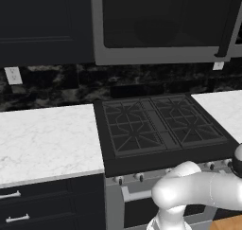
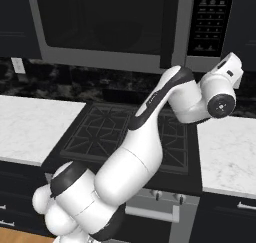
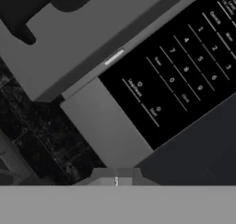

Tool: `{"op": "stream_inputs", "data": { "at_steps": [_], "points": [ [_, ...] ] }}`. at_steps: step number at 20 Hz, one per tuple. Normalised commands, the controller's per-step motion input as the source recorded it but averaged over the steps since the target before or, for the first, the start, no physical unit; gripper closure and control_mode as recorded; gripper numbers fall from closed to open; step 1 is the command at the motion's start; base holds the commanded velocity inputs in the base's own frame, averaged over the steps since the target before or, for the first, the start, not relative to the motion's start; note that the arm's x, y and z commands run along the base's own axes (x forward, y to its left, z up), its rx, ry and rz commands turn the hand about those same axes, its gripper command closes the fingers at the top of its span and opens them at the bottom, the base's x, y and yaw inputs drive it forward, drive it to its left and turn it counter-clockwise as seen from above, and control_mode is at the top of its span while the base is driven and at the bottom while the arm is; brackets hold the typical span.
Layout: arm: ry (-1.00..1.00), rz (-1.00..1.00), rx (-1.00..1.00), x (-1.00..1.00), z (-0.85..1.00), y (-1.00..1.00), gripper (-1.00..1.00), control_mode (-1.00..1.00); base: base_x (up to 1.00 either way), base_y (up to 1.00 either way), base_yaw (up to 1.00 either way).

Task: Open the microwave, place the bowl with waffle inside the microwave, then close the microwave door and turn it on.

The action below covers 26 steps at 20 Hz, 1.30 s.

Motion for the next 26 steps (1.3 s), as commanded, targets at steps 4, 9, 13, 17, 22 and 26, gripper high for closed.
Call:
{"op": "stream_inputs", "data": {
  "at_steps": [4, 9, 13, 17, 22, 26],
  "points": [
    [-0.03, 0.00, 0.00, 0.17, 0.00, 0.00, 1.00, -1.00, 0.00, 0.00, 0.00],
    [-0.04, 0.00, 0.00, 0.16, 0.11, 0.00, 1.00, -1.00, 0.00, 0.00, 0.00],
    [-0.03, 0.00, 0.00, 0.09, 0.33, 0.00, 1.00, -1.00, 0.00, 0.00, 0.00],
    [0.00, 0.00, 0.00, 0.14, 0.31, 0.00, 1.00, -1.00, 0.00, 0.00, 0.00],
    [0.00, 0.00, 0.00, 0.13, 0.13, 0.02, 1.00, -1.00, 0.00, 0.00, 0.00],
    [0.00, 0.00, 0.00, 0.23, 0.00, 0.00, 1.00, -1.00, 0.00, 0.00, 0.00]
  ]
}}
